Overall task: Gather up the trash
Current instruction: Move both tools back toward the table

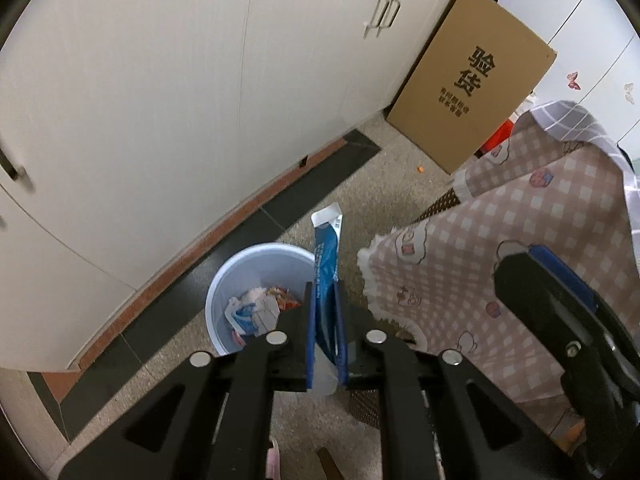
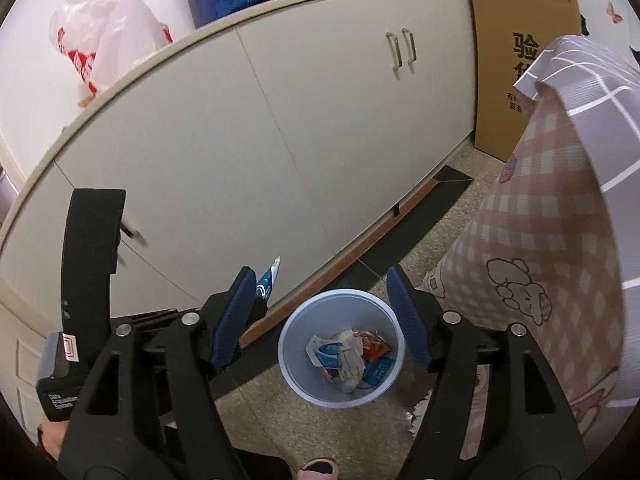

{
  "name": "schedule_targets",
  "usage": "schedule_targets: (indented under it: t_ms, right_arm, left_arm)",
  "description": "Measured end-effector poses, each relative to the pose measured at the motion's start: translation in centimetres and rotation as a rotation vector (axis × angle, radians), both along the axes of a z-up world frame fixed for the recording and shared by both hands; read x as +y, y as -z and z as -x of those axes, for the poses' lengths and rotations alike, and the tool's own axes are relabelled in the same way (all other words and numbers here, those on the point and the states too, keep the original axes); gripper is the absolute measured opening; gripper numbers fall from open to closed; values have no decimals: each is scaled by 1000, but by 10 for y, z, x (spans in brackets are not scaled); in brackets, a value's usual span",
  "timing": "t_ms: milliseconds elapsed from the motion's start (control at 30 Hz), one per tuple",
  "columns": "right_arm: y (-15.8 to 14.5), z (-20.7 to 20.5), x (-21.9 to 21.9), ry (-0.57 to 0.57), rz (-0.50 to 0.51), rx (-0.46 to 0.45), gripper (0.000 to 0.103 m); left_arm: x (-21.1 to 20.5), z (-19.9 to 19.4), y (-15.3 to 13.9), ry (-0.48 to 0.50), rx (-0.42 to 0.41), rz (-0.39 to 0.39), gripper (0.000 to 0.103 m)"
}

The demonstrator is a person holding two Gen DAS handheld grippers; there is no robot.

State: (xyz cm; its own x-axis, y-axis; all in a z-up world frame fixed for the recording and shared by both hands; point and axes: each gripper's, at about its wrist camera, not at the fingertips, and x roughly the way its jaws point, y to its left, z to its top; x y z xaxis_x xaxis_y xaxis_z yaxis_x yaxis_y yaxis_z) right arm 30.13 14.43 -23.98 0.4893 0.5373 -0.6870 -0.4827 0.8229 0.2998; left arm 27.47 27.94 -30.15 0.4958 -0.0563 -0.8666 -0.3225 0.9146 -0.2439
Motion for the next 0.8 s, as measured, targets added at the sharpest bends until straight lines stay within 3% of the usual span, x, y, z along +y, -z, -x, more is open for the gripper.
schedule_targets:
  t_ms: [33, 67, 100, 433, 800]
  right_arm:
    - [-2, 0, -1, 2, -6, -2, 67]
    - [-4, 1, -2, 4, -11, -5, 68]
    - [-6, 2, -3, 5, -15, -5, 68]
    - [-33, 11, -11, -12, -62, -20, 68]
    - [-108, 36, -43, -13, -168, -130, 69]
  left_arm:
    - [-1, -1, -2, -1, -3, -2, 27]
    - [-1, -1, -4, -4, -9, -5, 47]
    - [-2, 1, -8, -7, -27, -15, 56]
    - [-2, 23, -39, -35, -69, -44, 58]
    - [-34, 50, -134, -32, -232, -167, 62]
